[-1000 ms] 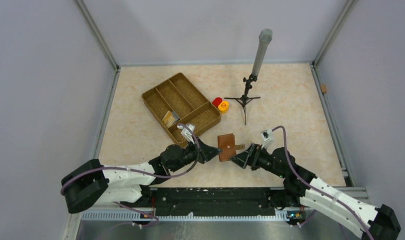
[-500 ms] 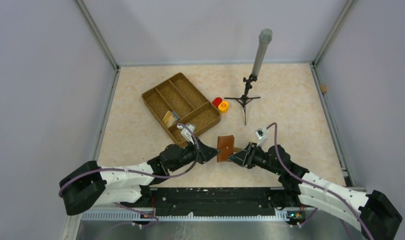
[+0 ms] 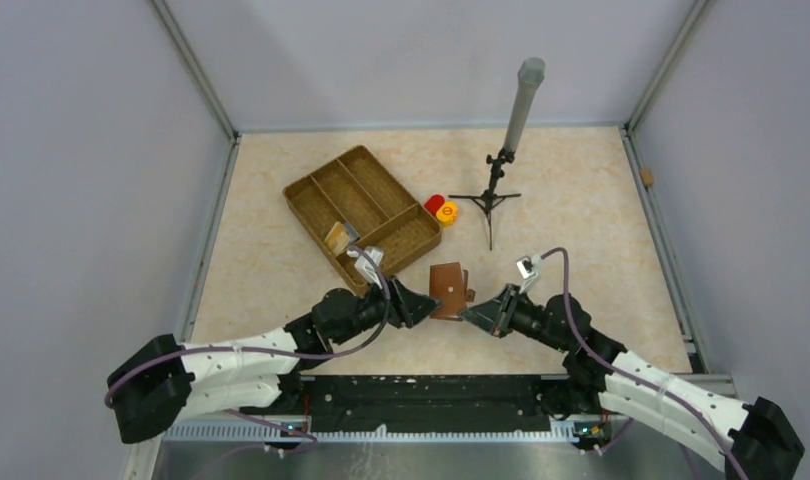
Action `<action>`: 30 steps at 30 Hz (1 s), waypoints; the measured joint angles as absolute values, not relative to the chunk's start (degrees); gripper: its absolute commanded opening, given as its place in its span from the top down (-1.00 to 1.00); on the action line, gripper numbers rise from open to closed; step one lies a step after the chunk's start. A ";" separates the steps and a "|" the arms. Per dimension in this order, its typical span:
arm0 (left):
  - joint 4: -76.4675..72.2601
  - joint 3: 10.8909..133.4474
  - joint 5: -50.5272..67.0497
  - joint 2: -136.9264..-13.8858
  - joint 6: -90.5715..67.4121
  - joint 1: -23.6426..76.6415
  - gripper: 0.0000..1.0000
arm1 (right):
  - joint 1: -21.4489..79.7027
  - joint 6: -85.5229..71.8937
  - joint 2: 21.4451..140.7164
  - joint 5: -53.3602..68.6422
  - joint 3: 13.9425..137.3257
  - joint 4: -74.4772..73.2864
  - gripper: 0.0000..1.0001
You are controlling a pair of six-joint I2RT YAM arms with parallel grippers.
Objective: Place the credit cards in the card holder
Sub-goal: Close the card holder at the center of the board.
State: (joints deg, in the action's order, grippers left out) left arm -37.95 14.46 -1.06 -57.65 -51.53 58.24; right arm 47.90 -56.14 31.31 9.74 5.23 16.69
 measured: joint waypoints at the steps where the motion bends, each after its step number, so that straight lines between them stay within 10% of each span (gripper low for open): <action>1: -36.95 14.46 -0.78 -56.38 -51.53 58.15 -0.40 | 47.90 -55.61 30.55 9.76 5.23 16.49 1.00; 14: -33.12 14.46 11.00 -47.79 -54.00 52.86 -0.49 | 47.90 -51.53 24.69 18.48 5.23 20.27 1.00; 30: -42.59 14.50 20.10 -52.73 -57.49 52.53 0.37 | 47.90 -51.44 27.55 24.60 5.23 25.54 1.00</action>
State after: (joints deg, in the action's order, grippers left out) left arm -42.59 14.50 20.10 -52.73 -57.49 52.53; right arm 47.90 -51.44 27.55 24.60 5.23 25.54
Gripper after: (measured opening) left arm 0.442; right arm 0.034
